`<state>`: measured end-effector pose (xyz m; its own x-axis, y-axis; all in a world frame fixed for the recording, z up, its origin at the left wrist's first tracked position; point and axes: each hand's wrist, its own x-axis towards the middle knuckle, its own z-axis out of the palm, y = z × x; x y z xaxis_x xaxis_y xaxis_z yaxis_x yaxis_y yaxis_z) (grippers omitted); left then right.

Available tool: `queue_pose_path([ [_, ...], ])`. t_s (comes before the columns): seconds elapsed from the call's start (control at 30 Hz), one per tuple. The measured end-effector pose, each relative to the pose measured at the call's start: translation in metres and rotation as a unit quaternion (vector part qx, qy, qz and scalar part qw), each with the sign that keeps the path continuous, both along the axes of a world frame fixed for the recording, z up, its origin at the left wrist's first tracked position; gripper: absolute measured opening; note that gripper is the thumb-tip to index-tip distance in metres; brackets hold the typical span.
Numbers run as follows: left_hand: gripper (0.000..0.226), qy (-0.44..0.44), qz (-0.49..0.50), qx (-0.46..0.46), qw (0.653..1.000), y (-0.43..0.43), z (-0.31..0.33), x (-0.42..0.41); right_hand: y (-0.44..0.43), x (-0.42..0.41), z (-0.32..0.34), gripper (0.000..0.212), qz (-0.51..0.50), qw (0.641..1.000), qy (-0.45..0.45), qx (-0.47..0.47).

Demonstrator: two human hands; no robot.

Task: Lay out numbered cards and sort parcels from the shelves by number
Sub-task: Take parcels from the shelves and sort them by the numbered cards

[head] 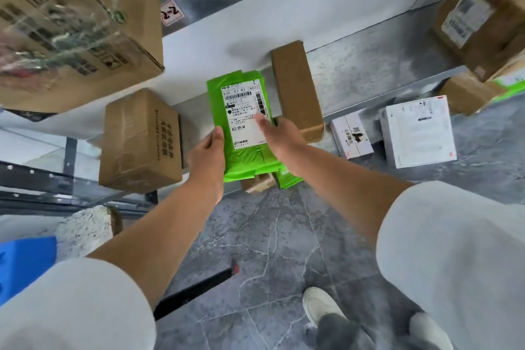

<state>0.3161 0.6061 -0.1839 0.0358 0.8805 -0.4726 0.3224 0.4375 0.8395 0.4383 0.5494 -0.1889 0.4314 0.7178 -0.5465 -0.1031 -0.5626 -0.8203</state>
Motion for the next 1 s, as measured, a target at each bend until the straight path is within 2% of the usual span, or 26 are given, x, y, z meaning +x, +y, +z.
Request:
queue_pose_path([
  [0.07, 0.033, -0.029, 0.022, 0.009, 0.999, -0.018, 0.007, 0.007, -0.015, 0.003, 0.006, 0.042, 0.000, 0.999, -0.041, 0.005],
  [0.2, 0.026, -0.083, 0.090, -0.019, 0.992, -0.059, 0.022, 0.004, -0.057, 0.009, 0.023, 0.051, 0.003, 0.996, -0.075, 0.043],
  [0.37, 0.020, -0.198, 0.121, -0.033, 0.972, -0.139, 0.079, 0.004, -0.128, 0.025, 0.078, 0.037, 0.057, 0.992, -0.075, 0.082],
  [0.47, 0.027, -0.221, 0.125, -0.028, 0.967, -0.199, 0.133, 0.003, -0.174, 0.032, 0.122, 0.036, 0.065, 0.993, -0.049, 0.088],
  [0.53, 0.035, -0.212, 0.125, -0.021, 0.969, -0.241, 0.169, -0.004, -0.210, 0.030, 0.155, 0.026, 0.072, 0.991, -0.020, 0.107],
  [0.73, 0.037, -0.169, 0.134, 0.003, 0.976, -0.358, 0.264, -0.029, -0.312, 0.015, 0.244, 0.015, 0.135, 0.980, 0.017, 0.148],
  [1.0, 0.026, -0.297, 0.193, 0.002, 0.935, -0.426, 0.318, -0.071, -0.364, -0.010, 0.317, 0.029, 0.163, 0.976, 0.080, 0.118],
])
